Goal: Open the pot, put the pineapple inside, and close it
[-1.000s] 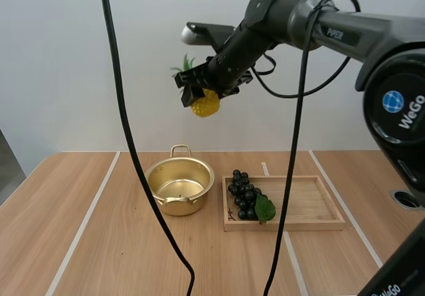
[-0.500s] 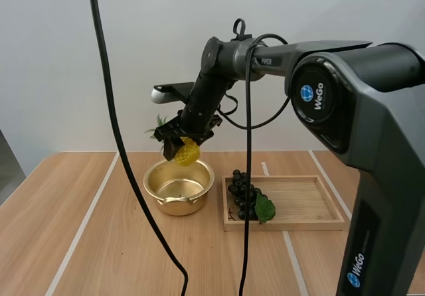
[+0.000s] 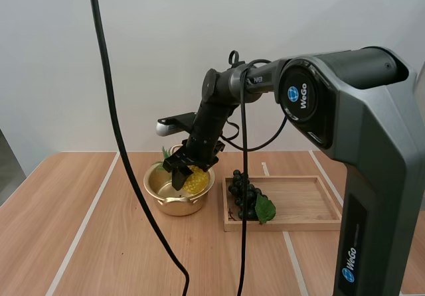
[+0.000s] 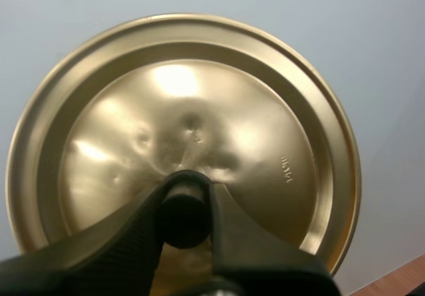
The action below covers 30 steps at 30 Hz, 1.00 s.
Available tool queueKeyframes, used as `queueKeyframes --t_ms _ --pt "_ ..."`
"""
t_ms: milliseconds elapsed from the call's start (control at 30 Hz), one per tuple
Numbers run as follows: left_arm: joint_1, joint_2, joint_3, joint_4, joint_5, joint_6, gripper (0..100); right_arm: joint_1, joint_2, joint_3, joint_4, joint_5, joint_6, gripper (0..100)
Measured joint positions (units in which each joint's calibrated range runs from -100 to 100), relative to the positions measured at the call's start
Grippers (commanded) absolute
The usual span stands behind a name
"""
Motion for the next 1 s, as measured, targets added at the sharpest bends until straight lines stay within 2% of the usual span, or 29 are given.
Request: queueKeyframes --t_ms 67,233,1000 --pt "0.0 0.0 0.0 0.0 0.0 0.0 0 0.0 0.0 2.2 0.1 -6.0 -0.7 0" --pt "0.0 0.0 0.0 0.0 0.7 0.0 0 0.0 0.0 4.5 0.5 -12.1 -1.0 0" --pt "0.0 0.0 0.0 0.1 3.2 0.0 0 0.2 5.9 4.9 0.9 -22.6 -1.5 0"
